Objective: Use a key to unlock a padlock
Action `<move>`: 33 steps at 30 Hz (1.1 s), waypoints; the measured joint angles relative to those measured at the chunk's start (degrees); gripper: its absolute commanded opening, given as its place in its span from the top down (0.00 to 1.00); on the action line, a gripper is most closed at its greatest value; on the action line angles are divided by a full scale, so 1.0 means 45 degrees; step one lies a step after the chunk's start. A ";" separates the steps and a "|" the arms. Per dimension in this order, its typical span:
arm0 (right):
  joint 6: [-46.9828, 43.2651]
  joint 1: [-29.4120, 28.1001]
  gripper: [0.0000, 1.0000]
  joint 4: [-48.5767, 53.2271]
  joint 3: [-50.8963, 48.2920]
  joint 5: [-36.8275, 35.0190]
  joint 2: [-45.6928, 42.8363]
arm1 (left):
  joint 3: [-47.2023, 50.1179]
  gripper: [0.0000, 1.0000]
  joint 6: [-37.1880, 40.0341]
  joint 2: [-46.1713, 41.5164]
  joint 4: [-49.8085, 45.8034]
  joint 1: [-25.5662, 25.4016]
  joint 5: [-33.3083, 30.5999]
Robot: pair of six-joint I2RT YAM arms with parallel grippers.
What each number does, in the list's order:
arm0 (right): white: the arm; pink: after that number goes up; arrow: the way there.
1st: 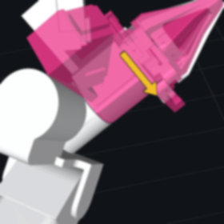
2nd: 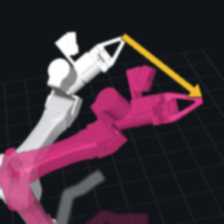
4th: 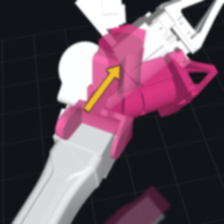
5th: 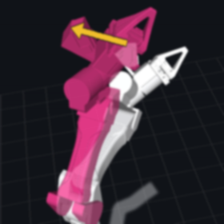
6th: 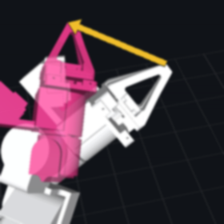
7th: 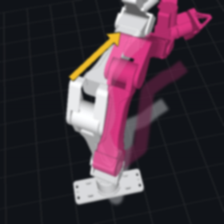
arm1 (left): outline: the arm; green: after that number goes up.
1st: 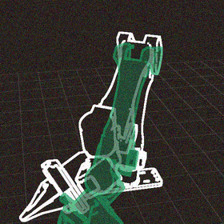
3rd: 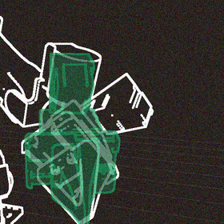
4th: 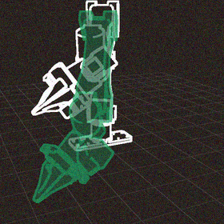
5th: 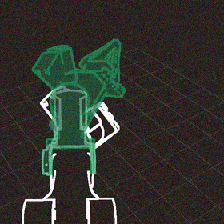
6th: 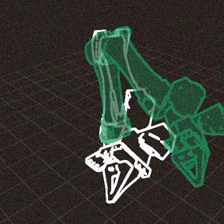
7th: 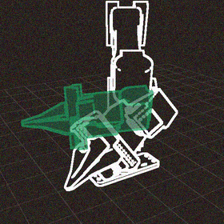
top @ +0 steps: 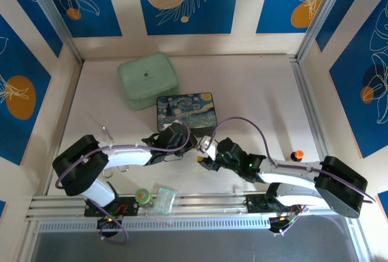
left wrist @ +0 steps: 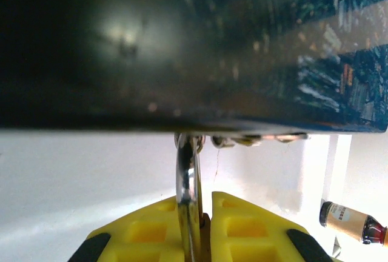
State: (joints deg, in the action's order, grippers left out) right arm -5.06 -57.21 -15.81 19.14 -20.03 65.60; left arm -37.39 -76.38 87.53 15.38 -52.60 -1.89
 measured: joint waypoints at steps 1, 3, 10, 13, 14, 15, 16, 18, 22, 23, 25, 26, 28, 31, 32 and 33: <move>-0.0194 -0.0112 0.44 -0.0194 0.0010 -0.0141 0.0185 | 0.0044 1.00 0.0000 -0.0083 0.0005 0.0000 0.0000; -0.0481 -0.0272 0.48 -0.0374 0.0087 -0.0369 0.0588 | 0.0087 1.00 0.0000 -0.0189 0.0010 0.0000 0.0000; -0.1171 -0.0665 0.61 -0.1273 0.0398 -0.1049 0.1744 | 0.0180 1.00 -0.0044 -0.0257 0.0097 0.0000 0.0053; -0.1268 -0.0704 0.71 -0.1613 0.0636 -0.1326 0.2147 | 0.0306 1.00 -0.0058 -0.0257 0.0301 0.0000 0.0097; -0.1297 -0.0704 0.73 -0.1651 0.0733 -0.1409 0.2268 | 0.0364 1.00 -0.0097 -0.0257 0.0384 0.0000 0.0097; -0.1311 -0.0704 0.75 -0.1681 0.0801 -0.1477 0.2361 | 0.0413 1.00 -0.0146 -0.0257 0.0437 0.0000 0.0107; -0.1316 -0.0704 0.78 -0.1681 0.0874 -0.1496 0.2438 | 0.0466 1.00 -0.0194 -0.0257 0.0500 0.0000 0.0112; -0.1316 -0.0704 0.81 -0.1681 0.0894 -0.1540 0.2526 | 0.0520 1.00 -0.0262 -0.0262 0.0525 0.0019 0.0121; -0.1166 -0.0685 0.85 -0.1637 0.0947 -0.1559 0.2574 | 0.0588 1.00 -0.0398 -0.0257 0.0597 0.0073 0.0126; -0.1098 -0.0675 0.85 -0.1632 0.0952 -0.1559 0.2574 | 0.0617 1.00 -0.0461 -0.0257 0.0656 0.0083 0.0126; -0.0913 -0.0656 0.84 -0.1613 0.0952 -0.1554 0.2569 | 0.0695 1.00 -0.0583 -0.0262 0.0782 0.0083 0.0117; -0.0797 -0.0651 0.83 -0.1588 0.0952 -0.1525 0.2565 | 0.0724 1.00 -0.0612 -0.0262 0.0826 0.0083 0.0117; -0.0544 -0.0627 0.80 -0.1583 0.0952 -0.1457 0.2545 | 0.0729 1.00 -0.0622 -0.0272 0.0831 0.0083 0.0107; -0.0170 -0.0578 0.79 -0.1535 0.0947 -0.1302 0.2453 | 0.0729 1.00 -0.0622 -0.0350 0.0826 0.0083 0.0097; -0.0068 -0.0568 0.79 -0.1530 0.0947 -0.1292 0.2399 | 0.0729 1.00 -0.0617 -0.0408 0.0826 0.0083 0.0092; 0.0019 -0.0568 0.79 -0.1540 0.0947 -0.1292 0.2380 | 0.0729 1.00 -0.0617 -0.0447 0.0826 0.0092 0.0092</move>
State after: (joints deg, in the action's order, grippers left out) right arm -4.97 -59.77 -22.74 23.40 -25.85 76.31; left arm -34.11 -79.15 85.52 19.09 -52.18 -1.48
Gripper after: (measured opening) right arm 0.210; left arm 0.115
